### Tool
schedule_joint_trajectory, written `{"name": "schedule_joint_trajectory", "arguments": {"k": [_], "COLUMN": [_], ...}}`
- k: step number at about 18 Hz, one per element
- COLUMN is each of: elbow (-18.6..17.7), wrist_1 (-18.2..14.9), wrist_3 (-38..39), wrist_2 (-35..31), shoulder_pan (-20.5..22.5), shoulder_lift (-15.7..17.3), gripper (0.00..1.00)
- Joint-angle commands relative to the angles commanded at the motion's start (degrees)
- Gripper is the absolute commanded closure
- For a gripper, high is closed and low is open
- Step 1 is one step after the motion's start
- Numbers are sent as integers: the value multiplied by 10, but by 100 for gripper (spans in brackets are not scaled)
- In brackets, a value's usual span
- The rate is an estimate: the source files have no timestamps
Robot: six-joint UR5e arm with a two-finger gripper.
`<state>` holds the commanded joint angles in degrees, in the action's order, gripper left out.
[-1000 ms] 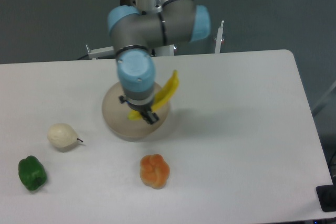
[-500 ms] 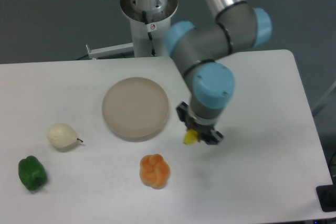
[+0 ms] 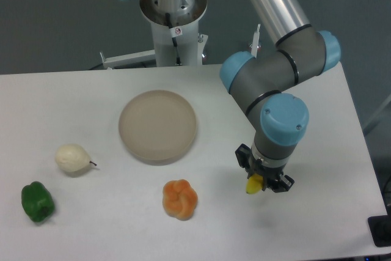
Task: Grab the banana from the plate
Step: 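Carry the banana off the plate toward the orange toy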
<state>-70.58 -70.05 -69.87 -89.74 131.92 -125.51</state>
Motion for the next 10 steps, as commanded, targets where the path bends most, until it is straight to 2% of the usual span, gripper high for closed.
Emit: {"name": "schedule_joint_trajectory", "arguments": {"k": [2,10], "elbow": [12,12], "wrist_1": [-1,3], "wrist_3": [-4,-12], "wrist_2": [1,-5], "shoulder_pan": [1,2], "shoulder_lift": [-4,-9], "gripper": [73,74]}}
